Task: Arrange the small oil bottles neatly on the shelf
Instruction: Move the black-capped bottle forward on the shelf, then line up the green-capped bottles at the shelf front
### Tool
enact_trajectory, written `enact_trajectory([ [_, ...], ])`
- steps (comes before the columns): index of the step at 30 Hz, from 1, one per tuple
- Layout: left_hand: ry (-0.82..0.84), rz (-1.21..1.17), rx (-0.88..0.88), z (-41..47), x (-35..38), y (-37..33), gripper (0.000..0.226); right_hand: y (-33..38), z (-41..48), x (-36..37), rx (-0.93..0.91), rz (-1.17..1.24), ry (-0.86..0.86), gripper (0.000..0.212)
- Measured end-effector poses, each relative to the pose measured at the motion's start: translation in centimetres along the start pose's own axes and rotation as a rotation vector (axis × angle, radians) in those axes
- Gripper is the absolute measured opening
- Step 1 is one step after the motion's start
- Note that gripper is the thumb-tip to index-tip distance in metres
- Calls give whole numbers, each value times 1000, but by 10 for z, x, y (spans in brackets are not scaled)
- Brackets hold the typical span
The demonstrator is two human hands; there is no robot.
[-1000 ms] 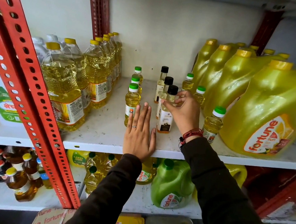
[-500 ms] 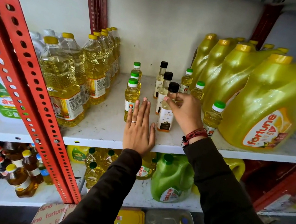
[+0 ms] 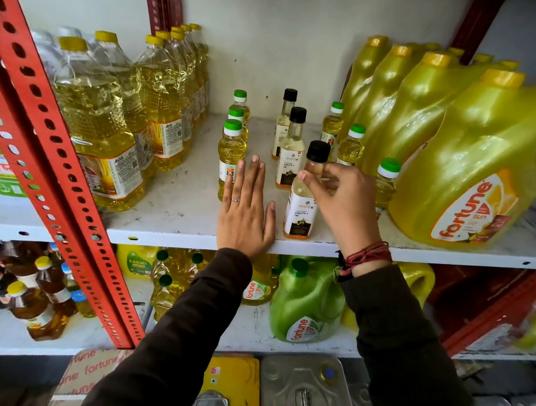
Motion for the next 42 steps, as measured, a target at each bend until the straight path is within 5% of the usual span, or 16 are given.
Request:
enact_trajectory([
  [19, 17, -58, 3, -1, -3, 1, 71, 0, -6, -2, 56, 38, -3, 37],
  [23, 0, -133, -12, -1, -10, 3, 70, 5, -9, -4, 69, 36, -3, 55],
  [26, -19, -140, -30, -7, -17, 16, 68, 15, -8, -13, 23, 15, -60, 71],
  [31, -6, -81, -58, -17, -27, 59, 67, 58, -4, -21, -158, 132, -211, 61],
  [35, -24, -75, -59, -12, -39, 86, 67, 86, 9, 13, -176, 213, -49, 60],
  [42, -7, -83, -18, -11, -43, 96, 67, 84, 38, 89, 63, 158, 261, 45],
])
Point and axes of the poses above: each hand's wrist, its own z-axis towards the middle knuckle, its own x-axis out of the palm, y = z × x, the point moved 3 cm from there along z, towards the middle knuckle, and after that the axes turned 2 degrees about y, right-handed, at the moved point
